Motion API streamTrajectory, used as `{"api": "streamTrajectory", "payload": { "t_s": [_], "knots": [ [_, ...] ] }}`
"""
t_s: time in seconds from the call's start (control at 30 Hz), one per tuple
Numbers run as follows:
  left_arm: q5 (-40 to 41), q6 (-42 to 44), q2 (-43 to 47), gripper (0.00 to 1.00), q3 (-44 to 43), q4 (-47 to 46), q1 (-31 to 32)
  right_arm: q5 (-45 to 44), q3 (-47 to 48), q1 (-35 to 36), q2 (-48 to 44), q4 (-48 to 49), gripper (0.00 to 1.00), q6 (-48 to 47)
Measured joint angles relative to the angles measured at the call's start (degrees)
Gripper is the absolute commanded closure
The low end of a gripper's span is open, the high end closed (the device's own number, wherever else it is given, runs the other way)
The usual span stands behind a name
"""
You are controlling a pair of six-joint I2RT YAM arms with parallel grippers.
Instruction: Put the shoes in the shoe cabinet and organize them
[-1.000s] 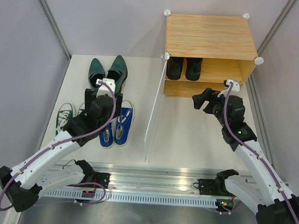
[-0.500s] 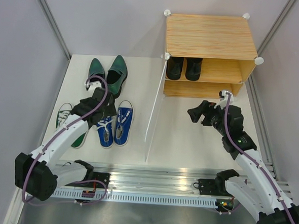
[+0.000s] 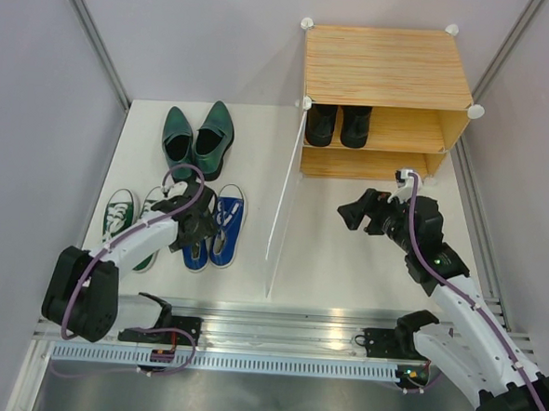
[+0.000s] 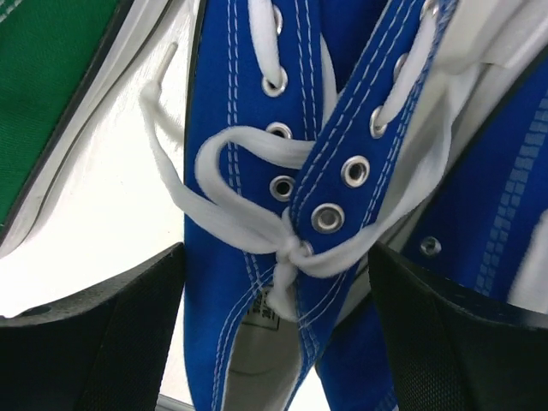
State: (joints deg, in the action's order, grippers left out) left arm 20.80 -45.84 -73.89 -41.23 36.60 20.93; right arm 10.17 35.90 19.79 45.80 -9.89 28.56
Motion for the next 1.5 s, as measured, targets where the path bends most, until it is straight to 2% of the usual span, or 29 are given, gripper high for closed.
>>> {"api": "streamTrajectory", "payload": {
  "t_s": [0.13, 0.23, 0.27, 0.37, 0.4, 0.43, 0.77, 1.0, 1.13, 1.23, 1.37, 1.5],
  "knots": [
    [-0.02, -1.51, -2.40, 0.21, 1.31, -1.29, -0.55, 0.07, 0.00, 0.00, -0.02, 0.00, 0.10, 0.02],
    [-0.11, -1.62, -3.34, 0.38, 1.92, -2.03, -0.68, -0.02, 0.00, 0.00, -0.17, -0.04, 0.10, 0.00],
    [-0.09, -1.55, -3.32, 0.59, 1.92, -2.01, -0.72, -0.04, 0.00, 0.00, -0.31, -0.02, 0.10, 0.00],
    [-0.44, -0.92, -2.82, 0.80, 1.44, -1.99, -0.81, -0.07, 0.00, 0.00, -0.55, -0.02, 0.10, 0.00],
    [-0.59, -0.55, -2.34, 0.91, 1.14, -2.25, -0.79, -0.13, 0.00, 0.00, -0.55, -0.04, 0.10, 0.00],
    [-1.81, -0.33, -1.79, 0.97, 0.66, -3.37, -0.68, -0.17, 0.00, 0.00, -0.55, -0.04, 0.10, -0.02],
    [-3.30, 1.70, 1.42, 0.98, -1.11, -1.70, -0.72, -1.09, 0.00, 0.04, -0.52, -0.04, 0.10, -0.02],
    [-3.37, 3.48, 6.60, 0.98, -6.93, 2.45, -0.72, -1.20, 0.00, 0.09, -0.09, -0.04, 0.10, -0.07],
    [-3.39, 5.05, 9.73, 0.98, -15.28, 6.82, -0.72, -1.38, 0.00, 0.09, -0.09, -0.07, 0.10, -0.09],
    [-3.67, 6.95, 11.39, 0.98, -25.03, 8.31, -0.70, -1.92, 0.02, 0.11, -0.20, -0.07, 0.10, -0.26],
    [-5.18, 9.81, 11.26, 0.98, -39.95, 9.64, -0.50, -2.73, 0.02, 0.13, -0.44, -0.07, 0.10, -0.31],
    [-6.84, 12.20, 9.94, 0.98, -49.90, 10.16, 0.26, -3.39, 0.15, 0.13, -0.44, -0.35, 0.10, -0.33]
  ]
}}
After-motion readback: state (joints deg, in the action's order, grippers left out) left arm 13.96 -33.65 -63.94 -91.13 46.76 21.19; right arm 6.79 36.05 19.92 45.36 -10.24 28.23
